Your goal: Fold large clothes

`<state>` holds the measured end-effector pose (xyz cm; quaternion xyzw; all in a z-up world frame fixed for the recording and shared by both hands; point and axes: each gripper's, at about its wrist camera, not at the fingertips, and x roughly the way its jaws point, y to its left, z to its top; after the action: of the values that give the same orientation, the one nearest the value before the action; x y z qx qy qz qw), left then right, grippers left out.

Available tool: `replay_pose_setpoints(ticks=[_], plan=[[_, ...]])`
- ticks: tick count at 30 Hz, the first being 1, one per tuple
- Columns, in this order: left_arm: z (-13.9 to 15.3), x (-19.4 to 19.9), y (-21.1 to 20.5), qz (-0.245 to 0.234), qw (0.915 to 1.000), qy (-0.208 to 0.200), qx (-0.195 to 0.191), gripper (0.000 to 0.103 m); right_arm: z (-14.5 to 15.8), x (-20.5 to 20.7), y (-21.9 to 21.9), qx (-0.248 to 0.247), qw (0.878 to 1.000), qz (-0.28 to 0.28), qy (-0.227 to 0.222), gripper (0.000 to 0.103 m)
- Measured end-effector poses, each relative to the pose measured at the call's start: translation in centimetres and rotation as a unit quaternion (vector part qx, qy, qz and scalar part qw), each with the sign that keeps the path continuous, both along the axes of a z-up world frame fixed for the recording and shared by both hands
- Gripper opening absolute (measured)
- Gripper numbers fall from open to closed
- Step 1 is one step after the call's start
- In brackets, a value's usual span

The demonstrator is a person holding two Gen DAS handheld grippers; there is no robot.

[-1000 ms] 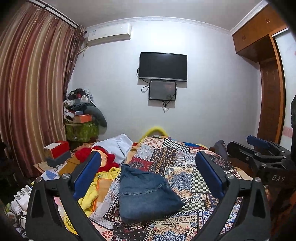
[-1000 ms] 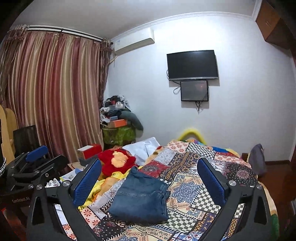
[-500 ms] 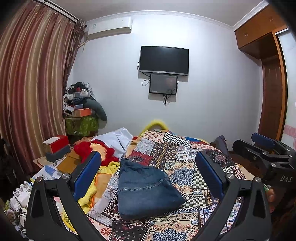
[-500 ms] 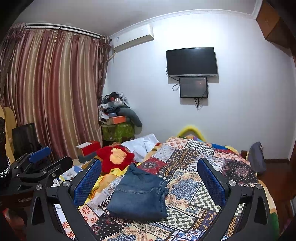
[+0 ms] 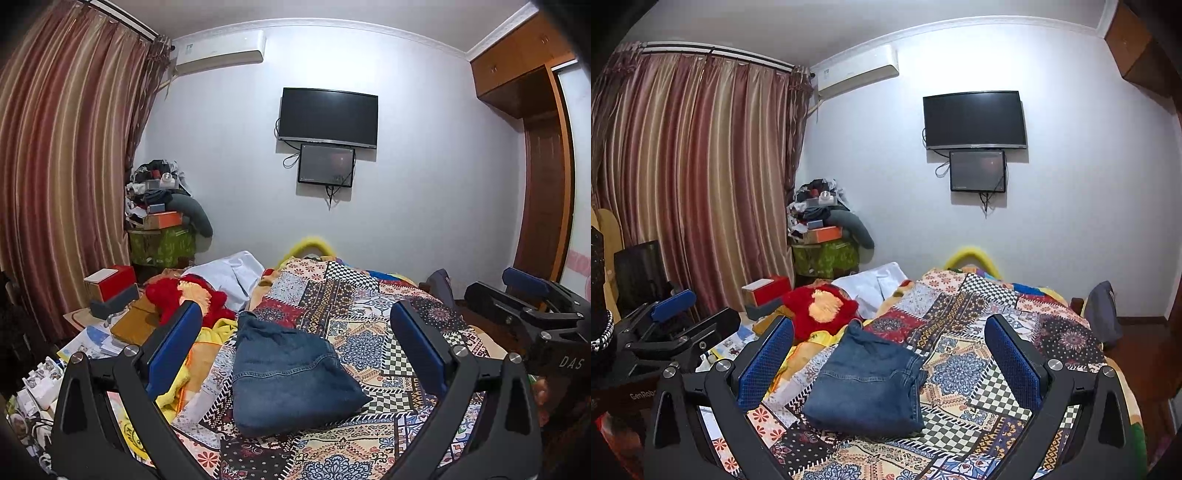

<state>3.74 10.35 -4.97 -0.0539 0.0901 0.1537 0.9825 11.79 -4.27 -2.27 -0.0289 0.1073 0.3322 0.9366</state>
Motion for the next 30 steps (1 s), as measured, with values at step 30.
replay_pose_setpoints(ticks=[30], plan=[[0.30,0.16,-0.29,-0.021,0.9997,-0.005,-0.007,0.103,-0.16,0.11,0.00,0.003,1.000,-0.007,0.003,0.103]])
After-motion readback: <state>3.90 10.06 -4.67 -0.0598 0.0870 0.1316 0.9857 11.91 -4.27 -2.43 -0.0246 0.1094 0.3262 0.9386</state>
